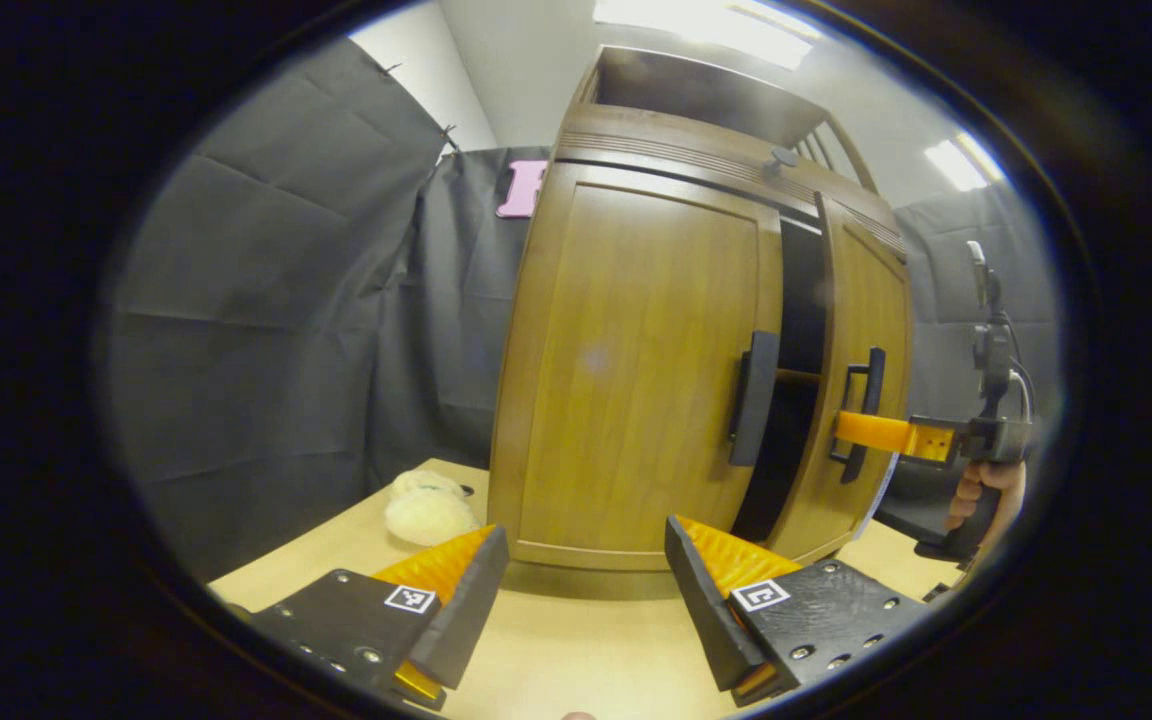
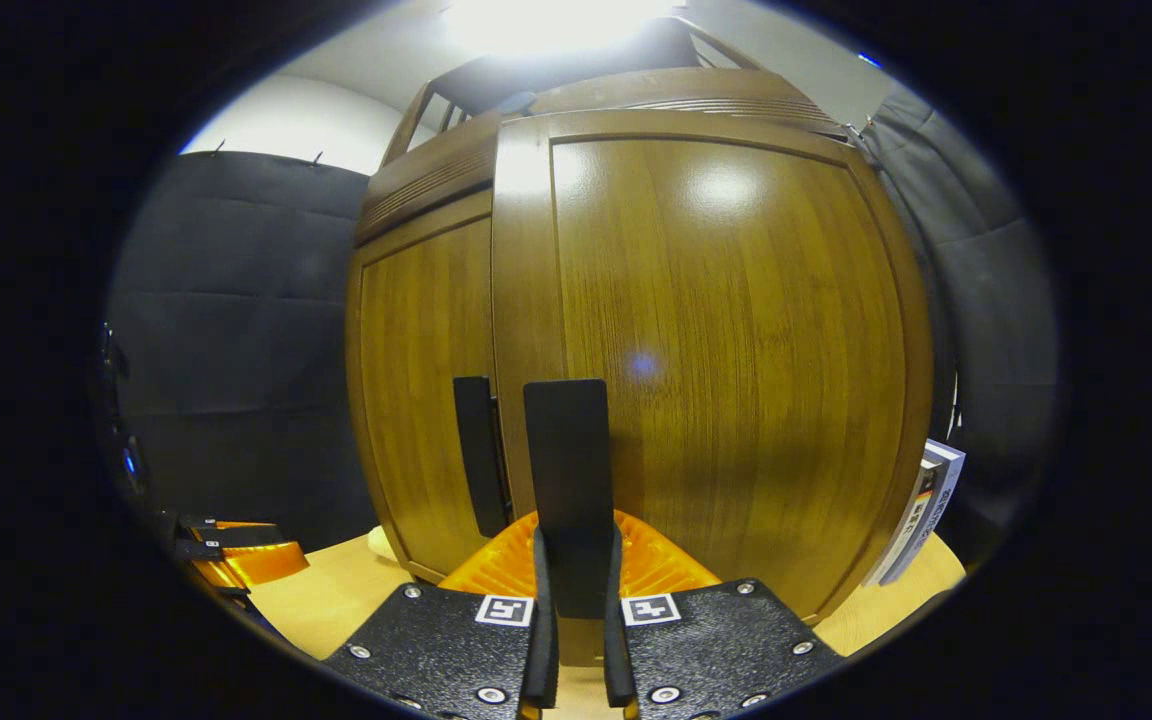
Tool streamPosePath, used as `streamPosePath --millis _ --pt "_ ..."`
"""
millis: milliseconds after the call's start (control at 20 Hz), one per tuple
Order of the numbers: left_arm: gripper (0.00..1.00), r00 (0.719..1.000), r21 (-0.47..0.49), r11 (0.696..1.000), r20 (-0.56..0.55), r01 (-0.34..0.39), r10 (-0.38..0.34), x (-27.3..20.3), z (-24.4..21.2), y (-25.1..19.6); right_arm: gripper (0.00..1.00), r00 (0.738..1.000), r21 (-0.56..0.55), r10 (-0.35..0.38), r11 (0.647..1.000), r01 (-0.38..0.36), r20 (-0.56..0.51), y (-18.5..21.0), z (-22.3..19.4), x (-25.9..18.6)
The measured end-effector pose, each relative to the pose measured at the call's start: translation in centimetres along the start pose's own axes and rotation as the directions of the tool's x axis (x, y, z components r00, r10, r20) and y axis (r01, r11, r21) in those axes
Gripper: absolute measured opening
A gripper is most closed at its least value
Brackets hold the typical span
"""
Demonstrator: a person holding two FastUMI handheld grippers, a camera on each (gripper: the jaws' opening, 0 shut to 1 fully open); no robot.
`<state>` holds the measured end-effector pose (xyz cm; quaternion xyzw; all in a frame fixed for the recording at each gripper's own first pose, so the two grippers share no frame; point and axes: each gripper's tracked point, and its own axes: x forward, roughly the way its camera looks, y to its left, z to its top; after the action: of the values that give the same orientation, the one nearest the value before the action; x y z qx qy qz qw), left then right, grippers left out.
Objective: Open the right door of the double-door shoe cabinet with the right hand, and open the left door with the left hand.
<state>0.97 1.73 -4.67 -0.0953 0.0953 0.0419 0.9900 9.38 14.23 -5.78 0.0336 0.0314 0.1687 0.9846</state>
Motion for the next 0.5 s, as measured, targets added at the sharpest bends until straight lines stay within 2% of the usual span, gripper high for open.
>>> streamPosePath --millis 50,100,250,300,350,400,450,500 --pt "0.84 1.000 0.005 1.000 -0.003 0.002 -0.002 0.0 -0.1 0.0 0.18 1.000 0.006 0.006 1.000 -0.006 0.004 0.0 0.0 -0.6" --pt "0.90 1.000 0.011 1.000 -0.008 0.003 -0.003 0.0 -0.1 0.0 0.17 1.000 0.013 0.013 1.000 -0.013 0.007 0.0 -0.1 -1.2" --pt "0.90 1.000 0.008 1.000 -0.019 0.009 -0.009 -0.2 -0.3 -0.1 0.18 0.999 0.027 0.033 0.999 -0.033 0.008 0.1 0.2 -2.3" --pt "0.87 1.000 -0.004 1.000 -0.022 0.016 -0.016 -0.1 -0.2 -0.2 0.18 0.999 0.029 0.037 0.999 -0.037 0.006 0.1 0.2 -2.8" --pt "0.90 1.000 -0.010 1.000 -0.021 0.017 -0.018 -0.2 -0.2 -0.1 0.18 0.999 0.025 0.038 0.999 -0.038 0.004 0.0 0.3 -3.4" --pt "0.84 1.000 -0.007 1.000 -0.021 0.013 -0.013 -0.2 -0.1 0.0 0.18 0.999 0.022 0.038 0.999 -0.038 0.004 -0.1 0.3 -3.9" --pt "0.84 1.000 0.002 1.000 -0.021 0.007 -0.007 -0.3 -0.3 0.0 0.18 0.999 0.019 0.040 0.999 -0.040 0.004 -0.2 0.3 -4.4" --pt "0.90 1.000 0.012 1.000 -0.022 0.002 -0.002 -0.2 -0.3 0.0 0.18 0.999 0.022 0.043 0.999 -0.043 0.004 -0.2 0.3 -4.8"
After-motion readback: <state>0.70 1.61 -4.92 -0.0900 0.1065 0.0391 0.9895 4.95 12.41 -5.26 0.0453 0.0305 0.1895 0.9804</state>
